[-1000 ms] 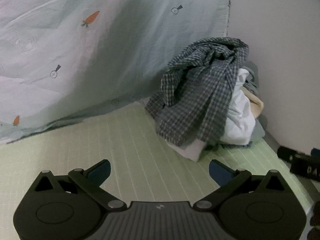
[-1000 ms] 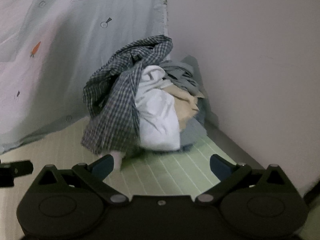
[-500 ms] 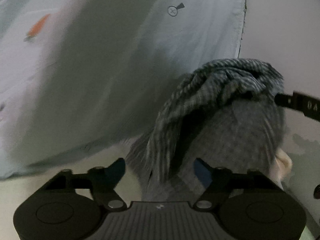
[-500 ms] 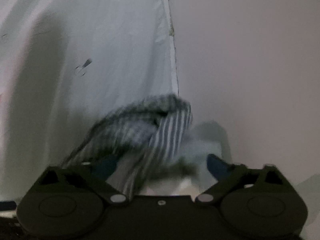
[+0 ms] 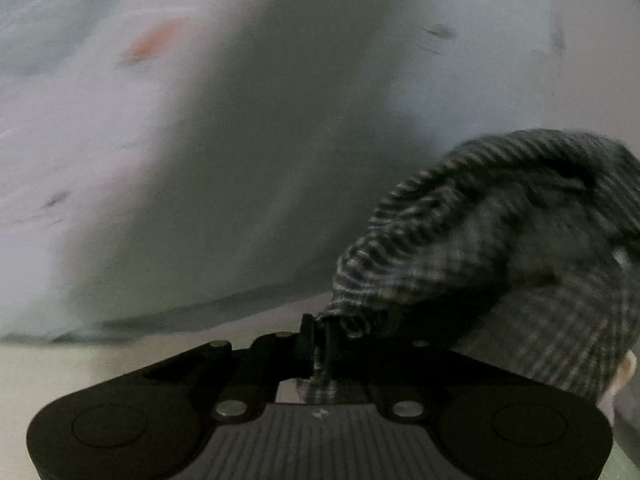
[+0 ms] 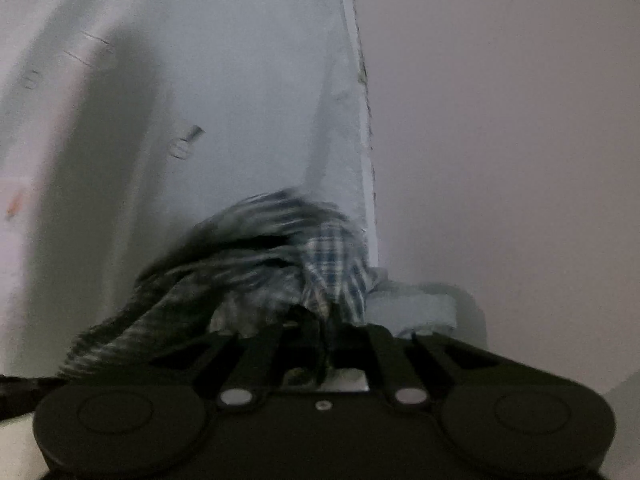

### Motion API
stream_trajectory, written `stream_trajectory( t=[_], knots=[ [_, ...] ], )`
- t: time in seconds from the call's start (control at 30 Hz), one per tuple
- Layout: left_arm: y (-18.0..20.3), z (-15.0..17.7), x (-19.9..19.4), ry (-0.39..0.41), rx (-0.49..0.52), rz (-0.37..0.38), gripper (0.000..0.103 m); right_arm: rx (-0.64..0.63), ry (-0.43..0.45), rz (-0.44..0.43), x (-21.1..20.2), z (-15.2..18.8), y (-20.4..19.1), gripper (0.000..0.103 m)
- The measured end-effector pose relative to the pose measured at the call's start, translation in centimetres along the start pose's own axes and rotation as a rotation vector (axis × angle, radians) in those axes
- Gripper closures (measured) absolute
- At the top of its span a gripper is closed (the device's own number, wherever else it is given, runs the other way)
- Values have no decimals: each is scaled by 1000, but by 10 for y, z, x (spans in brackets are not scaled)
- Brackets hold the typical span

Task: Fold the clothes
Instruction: 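Grasp the plaid shirt with both grippers and lift it off the pile, then carry the plaid shirt with both grippers and spread it onto the bed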

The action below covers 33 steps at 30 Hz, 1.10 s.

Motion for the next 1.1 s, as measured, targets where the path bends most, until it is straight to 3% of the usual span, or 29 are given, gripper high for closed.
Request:
stream_trajectory(
  t=[0.2, 0.3, 0.47, 0.63, 0.77, 0.9, 1.1],
  knots=[
    [-104, 38, -99, 48, -83, -184, 98, -14, -4, -129, -84, 21, -51, 100],
    [-160, 56, -147, 70, -143, -232, 98, -32, -43, -202, -122, 46, -89, 100],
    [-257, 98, -211, 76, -137, -330, 98, -45, -128, -284, -179, 100, -168, 100],
    [-362, 144, -252, 54, -177, -437, 98, -76, -191, -374, -236, 154, -251, 100],
    [-435, 169, -280, 33, -237, -500, 98, -48, -195, -395, -267, 174, -295, 101],
    [-483, 178, -313, 55, -298, -555, 98, -43, -171, -385, -277, 171, -312, 101],
    [-495, 157, -344, 153, -334, -582, 98, -80, -74, -344, -278, 143, -322, 101]
  ],
)
Point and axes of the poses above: each gripper's, at about its wrist camera, not at the fingertips, and x roughly the way its jaws point, y to its right, z to its underside, the point moved 8 cm from there along x, roughly the way its jaws point, and after that the axes turned 1 degree about x, right-handed, at the moved point
